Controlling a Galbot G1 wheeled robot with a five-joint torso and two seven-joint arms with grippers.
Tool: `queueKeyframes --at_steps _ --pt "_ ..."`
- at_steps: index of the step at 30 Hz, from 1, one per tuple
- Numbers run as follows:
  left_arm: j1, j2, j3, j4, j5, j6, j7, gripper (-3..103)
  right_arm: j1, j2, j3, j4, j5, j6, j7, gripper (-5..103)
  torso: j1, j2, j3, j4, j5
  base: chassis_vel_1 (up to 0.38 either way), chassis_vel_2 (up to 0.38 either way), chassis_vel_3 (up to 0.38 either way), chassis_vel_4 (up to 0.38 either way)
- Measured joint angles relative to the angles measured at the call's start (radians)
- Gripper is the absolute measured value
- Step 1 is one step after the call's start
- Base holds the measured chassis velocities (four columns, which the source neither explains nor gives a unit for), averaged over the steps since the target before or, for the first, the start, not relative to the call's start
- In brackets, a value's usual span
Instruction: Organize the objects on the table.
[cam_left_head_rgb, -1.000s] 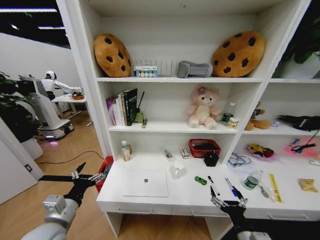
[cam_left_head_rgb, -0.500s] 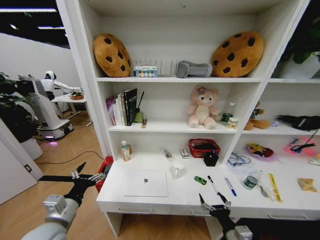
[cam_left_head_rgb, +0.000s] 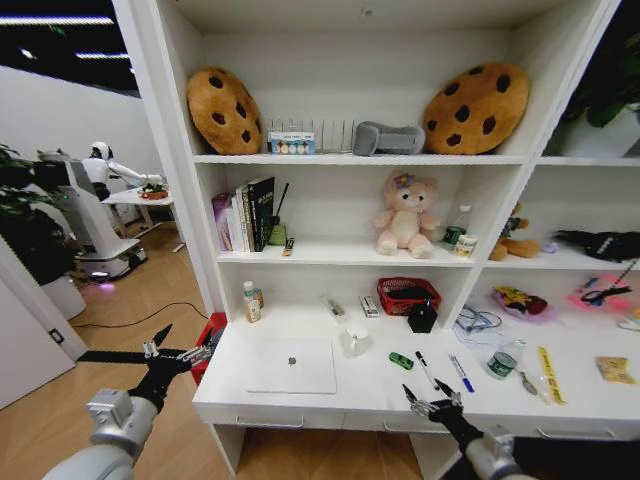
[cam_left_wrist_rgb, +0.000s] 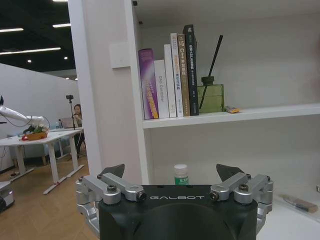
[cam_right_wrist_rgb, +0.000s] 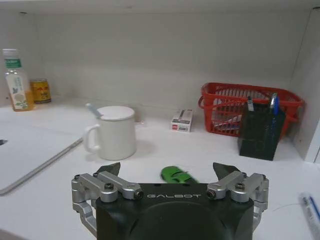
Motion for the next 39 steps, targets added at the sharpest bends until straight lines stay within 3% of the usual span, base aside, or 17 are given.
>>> queueKeyframes --at_steps 6,15,19,21,31,39 --pt "0.000 0.000 0.000 0.000 0.000 0.000 0.000 100 0.115 -0.063 -0.034 -0.151 0.018 0.011 -0.027 100 0.000 0.000 0.000 0.0000 -0.0002 0.000 0.000 0.000 0.000" --pt "0.000 0.000 0.000 0.000 0.000 0.000 0.000 100 0.246 -0.077 -0.114 -0.295 0.001 0.010 -0.095 100 0.000 0.000 0.000 -0.0001 -0.0006 0.000 0.000 0.000 0.000" --pt "0.000 0.000 0.000 0.000 0.000 0.000 0.000 100 0.311 -0.086 -0.160 -0.372 -0.022 0.018 -0.171 100 0.000 0.000 0.000 0.0000 -0.0005 0.000 0.000 0.000 0.000" --pt "0.000 0.000 0.000 0.000 0.000 0.000 0.000 100 0.361 -0.091 -0.205 -0.422 -0.055 0.057 -0.231 100 0.000 0.000 0.000 -0.0002 -0.0003 0.000 0.000 0.000 0.000" --pt "0.000 0.000 0.000 0.000 0.000 0.000 0.000 100 0.493 -0.085 -0.312 -0.489 -0.105 0.082 -0.242 100 0.000 0.000 0.000 0.0000 -0.0005 0.000 0.000 0.000 0.000" --pt "0.000 0.000 0.000 0.000 0.000 0.000 0.000 100 0.581 -0.079 -0.383 -0.579 -0.121 0.096 -0.295 100 0.000 0.000 0.000 0.0001 -0.0004 0.000 0.000 0.000 0.000"
